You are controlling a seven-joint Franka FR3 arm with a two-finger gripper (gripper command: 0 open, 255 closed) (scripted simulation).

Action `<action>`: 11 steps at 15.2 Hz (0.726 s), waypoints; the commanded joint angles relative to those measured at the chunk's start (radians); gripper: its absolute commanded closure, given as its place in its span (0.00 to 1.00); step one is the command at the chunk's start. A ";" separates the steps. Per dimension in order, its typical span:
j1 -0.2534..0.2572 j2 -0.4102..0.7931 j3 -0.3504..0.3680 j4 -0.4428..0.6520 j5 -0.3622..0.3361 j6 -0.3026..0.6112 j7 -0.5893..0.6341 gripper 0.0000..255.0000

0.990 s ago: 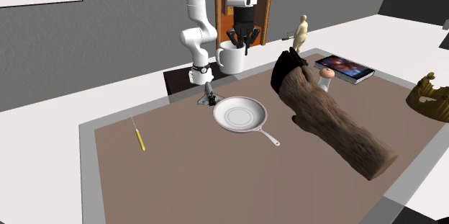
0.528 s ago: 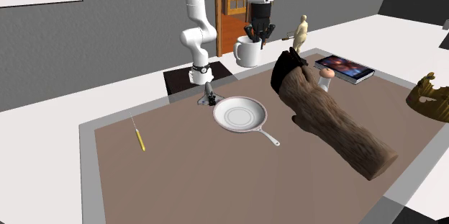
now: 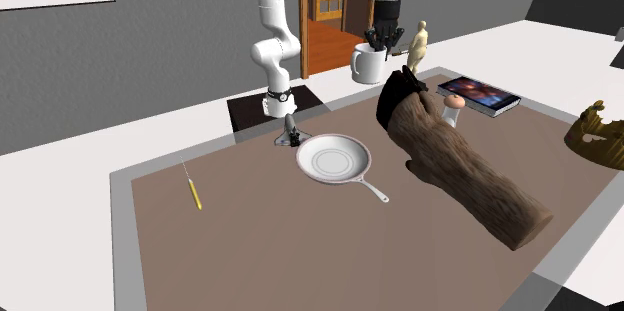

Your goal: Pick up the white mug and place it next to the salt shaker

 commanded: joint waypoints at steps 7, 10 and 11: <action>0.095 0.068 0.100 0.086 -0.028 -0.033 0.197 1.00; 0.134 0.112 0.134 0.141 -0.045 -0.052 0.270 1.00; 0.148 0.129 0.145 0.162 -0.052 -0.059 0.294 1.00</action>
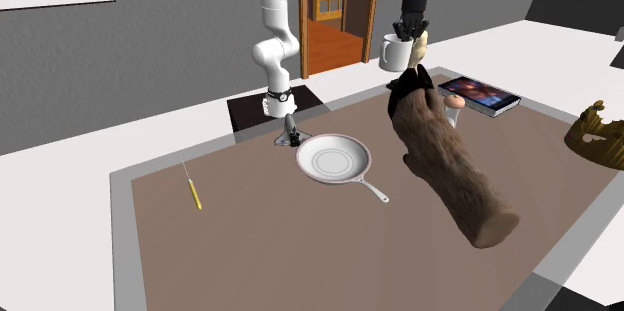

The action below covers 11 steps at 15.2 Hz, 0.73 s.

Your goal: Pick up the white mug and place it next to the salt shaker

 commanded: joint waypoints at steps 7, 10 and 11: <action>0.127 0.179 0.079 0.231 -0.073 -0.081 0.191 1.00; 0.191 0.269 0.097 0.355 -0.110 -0.128 0.254 1.00; 0.214 0.303 0.102 0.404 -0.124 -0.147 0.274 1.00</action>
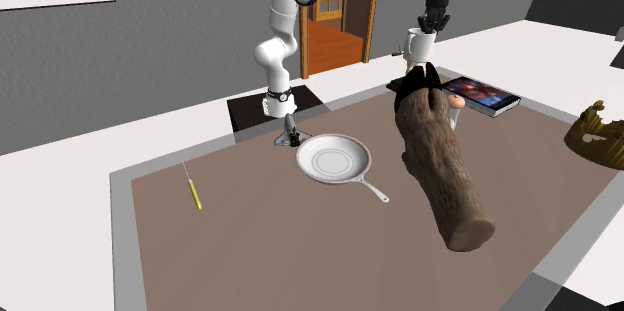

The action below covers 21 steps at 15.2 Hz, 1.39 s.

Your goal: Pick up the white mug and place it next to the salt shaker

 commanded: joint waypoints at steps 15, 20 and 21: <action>0.043 0.058 0.012 -0.094 -0.027 0.139 0.083 1.00; 0.035 0.050 0.011 -0.172 -0.027 0.210 0.091 1.00; 0.033 0.050 0.010 -0.187 -0.027 0.223 0.093 1.00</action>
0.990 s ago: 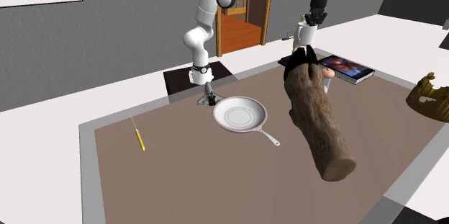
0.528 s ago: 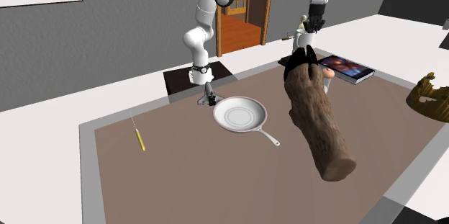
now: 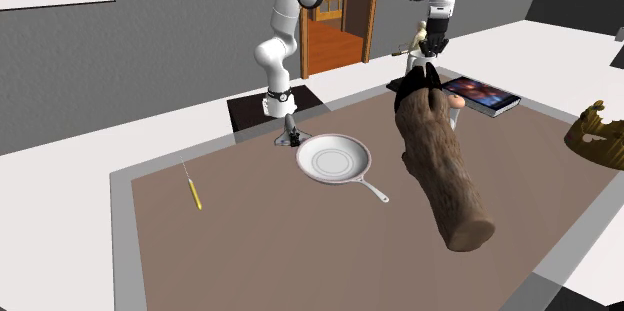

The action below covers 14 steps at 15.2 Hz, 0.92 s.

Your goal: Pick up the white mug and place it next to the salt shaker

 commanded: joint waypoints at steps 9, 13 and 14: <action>-0.009 0.006 -0.005 -0.127 -0.009 0.132 0.019 1.00; -0.010 0.015 -0.007 -0.168 -0.015 0.181 0.028 1.00; -0.011 0.018 -0.008 -0.178 -0.017 0.193 0.030 1.00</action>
